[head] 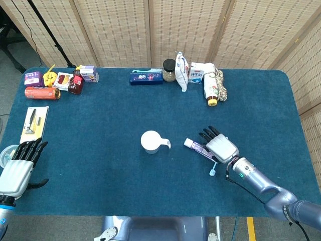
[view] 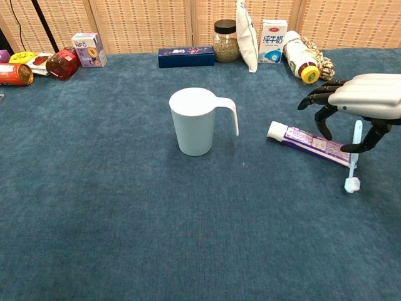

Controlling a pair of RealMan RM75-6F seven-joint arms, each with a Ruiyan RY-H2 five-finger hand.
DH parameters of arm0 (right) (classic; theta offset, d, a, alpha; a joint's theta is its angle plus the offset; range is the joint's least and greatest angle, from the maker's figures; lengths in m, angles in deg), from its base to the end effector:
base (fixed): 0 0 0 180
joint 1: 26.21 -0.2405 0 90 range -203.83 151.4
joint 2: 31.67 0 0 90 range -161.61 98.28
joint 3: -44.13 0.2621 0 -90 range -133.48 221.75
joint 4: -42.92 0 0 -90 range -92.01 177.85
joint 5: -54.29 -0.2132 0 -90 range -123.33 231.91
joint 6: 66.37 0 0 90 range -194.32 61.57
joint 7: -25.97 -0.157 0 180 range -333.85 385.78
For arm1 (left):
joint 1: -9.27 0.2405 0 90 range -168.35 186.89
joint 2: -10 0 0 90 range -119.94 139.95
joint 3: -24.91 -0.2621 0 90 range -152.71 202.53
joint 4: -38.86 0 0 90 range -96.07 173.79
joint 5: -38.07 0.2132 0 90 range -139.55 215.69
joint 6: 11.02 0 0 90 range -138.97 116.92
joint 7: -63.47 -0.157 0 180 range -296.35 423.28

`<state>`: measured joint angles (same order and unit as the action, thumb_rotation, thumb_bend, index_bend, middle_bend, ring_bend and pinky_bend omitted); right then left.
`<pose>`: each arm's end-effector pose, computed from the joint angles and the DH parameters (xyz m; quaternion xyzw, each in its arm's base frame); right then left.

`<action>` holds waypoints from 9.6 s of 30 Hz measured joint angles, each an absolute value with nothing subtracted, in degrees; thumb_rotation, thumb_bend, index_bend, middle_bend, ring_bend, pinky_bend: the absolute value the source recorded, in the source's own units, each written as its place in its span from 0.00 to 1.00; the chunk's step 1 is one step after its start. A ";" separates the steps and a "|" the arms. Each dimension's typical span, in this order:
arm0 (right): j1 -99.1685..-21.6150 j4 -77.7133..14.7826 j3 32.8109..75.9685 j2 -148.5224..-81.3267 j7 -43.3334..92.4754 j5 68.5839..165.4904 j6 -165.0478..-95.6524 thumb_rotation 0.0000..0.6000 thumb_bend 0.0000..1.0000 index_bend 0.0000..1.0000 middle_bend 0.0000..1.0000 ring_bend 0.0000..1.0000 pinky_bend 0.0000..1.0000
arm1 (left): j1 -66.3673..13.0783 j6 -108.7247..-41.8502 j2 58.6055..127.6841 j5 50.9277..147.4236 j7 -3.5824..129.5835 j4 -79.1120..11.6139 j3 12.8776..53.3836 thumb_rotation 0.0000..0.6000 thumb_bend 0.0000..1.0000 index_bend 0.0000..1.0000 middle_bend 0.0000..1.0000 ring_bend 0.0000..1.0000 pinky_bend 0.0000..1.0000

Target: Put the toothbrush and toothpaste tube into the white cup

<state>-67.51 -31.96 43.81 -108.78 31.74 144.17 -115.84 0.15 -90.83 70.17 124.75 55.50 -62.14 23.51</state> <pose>-0.2258 -0.3549 0.0201 0.8579 -0.2294 0.2581 0.3805 -0.2880 0.1965 0.1425 -0.6593 -0.3877 -0.3453 0.5439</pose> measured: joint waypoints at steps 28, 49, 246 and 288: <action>-66.30 -31.72 41.37 -106.08 29.84 146.32 -118.03 1.00 0.35 0.48 0.11 0.00 0.00 | 0.11 -89.73 70.14 125.24 55.08 -62.39 23.38 1.00 0.06 0.00 0.00 0.00 0.00; -65.27 -23.71 38.60 -109.65 20.89 152.12 -123.54 1.00 0.35 0.48 0.11 0.00 0.00 | -0.17 -88.62 71.34 124.40 51.80 -62.86 23.51 1.00 0.06 0.00 0.00 0.00 0.00; -80.26 -53.93 59.28 -105.99 22.49 117.42 -112.09 1.00 0.36 0.00 0.00 0.00 0.00 | -0.32 -89.17 67.97 128.39 61.36 -61.41 22.95 1.00 0.06 0.00 0.00 0.00 0.00; -66.04 -44.82 52.88 -113.93 32.52 107.11 -122.28 1.00 0.00 0.00 0.00 0.00 0.00 | -0.09 -89.57 67.62 129.18 61.82 -61.10 22.51 1.00 0.06 0.00 0.00 0.00 0.00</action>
<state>-66.04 -44.82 52.88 -113.93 32.52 107.11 -122.28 -0.09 -89.57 67.62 129.18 61.82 -61.10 22.51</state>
